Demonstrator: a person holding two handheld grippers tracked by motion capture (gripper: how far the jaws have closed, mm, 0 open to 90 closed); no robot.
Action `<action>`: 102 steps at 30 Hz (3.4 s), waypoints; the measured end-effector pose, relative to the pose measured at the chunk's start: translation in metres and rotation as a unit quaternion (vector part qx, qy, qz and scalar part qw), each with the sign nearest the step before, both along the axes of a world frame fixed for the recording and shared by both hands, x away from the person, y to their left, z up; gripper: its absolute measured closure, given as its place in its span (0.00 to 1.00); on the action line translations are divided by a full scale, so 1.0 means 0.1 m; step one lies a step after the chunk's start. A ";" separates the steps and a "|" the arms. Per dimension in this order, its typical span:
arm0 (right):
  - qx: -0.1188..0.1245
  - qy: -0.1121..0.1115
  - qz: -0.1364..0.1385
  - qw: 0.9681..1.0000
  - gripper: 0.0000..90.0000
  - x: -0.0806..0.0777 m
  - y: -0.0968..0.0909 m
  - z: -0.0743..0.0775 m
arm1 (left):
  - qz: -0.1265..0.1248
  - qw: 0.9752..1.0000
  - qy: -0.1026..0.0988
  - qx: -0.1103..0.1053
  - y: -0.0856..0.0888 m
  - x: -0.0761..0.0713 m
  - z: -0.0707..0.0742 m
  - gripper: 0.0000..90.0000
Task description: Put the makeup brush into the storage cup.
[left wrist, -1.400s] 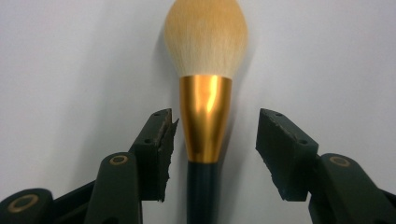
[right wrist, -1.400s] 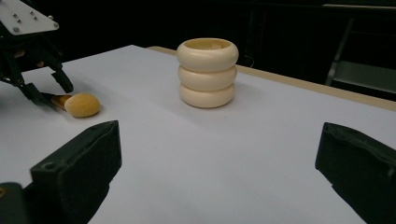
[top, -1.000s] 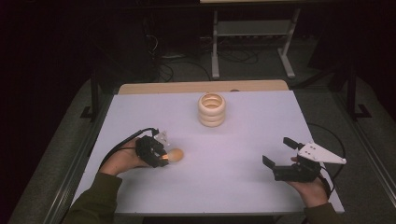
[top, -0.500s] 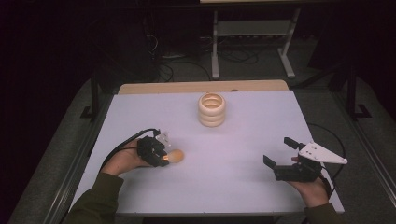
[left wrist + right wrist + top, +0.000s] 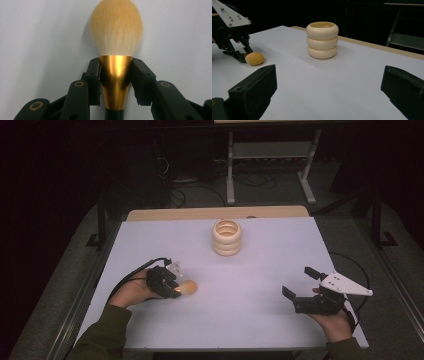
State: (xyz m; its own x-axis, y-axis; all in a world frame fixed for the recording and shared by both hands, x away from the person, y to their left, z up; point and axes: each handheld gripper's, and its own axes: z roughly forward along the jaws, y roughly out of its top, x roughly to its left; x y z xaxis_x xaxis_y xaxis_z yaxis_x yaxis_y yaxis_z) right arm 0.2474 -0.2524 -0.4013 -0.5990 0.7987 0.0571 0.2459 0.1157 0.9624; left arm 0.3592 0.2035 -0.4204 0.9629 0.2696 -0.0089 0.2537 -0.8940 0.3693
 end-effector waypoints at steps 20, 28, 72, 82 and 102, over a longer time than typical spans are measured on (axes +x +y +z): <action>0.000 0.001 0.000 1.000 0.00 -0.01 0.00 0.00 | 0.028 0.997 -0.018 -0.067 0.16 0.00 0.22 0.70; 0.001 0.000 -0.001 1.000 0.00 0.00 0.00 0.00 | 0.035 0.992 -0.039 -0.114 0.22 -0.02 0.35 0.70; 0.001 0.003 0.005 1.000 0.00 0.00 0.02 -0.01 | 0.088 0.957 -0.060 -0.271 0.47 -0.02 0.64 0.70; 0.001 0.003 0.005 1.000 0.00 0.00 0.01 -0.01 | 0.110 0.937 -0.056 -0.327 0.55 -0.03 0.71 0.70; 0.001 0.002 0.005 1.000 0.00 -0.01 0.02 0.00 | 0.148 0.906 -0.083 -0.389 0.60 -0.04 0.75 0.70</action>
State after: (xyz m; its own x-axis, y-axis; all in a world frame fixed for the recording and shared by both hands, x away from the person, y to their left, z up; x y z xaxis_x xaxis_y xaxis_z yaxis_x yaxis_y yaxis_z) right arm 0.2467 -0.2503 -0.4014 -0.6063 0.7929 0.0611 0.2487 0.1161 0.9616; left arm 0.3551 0.2632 -0.3456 0.8548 0.4911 -0.1680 0.3228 -0.2496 0.9130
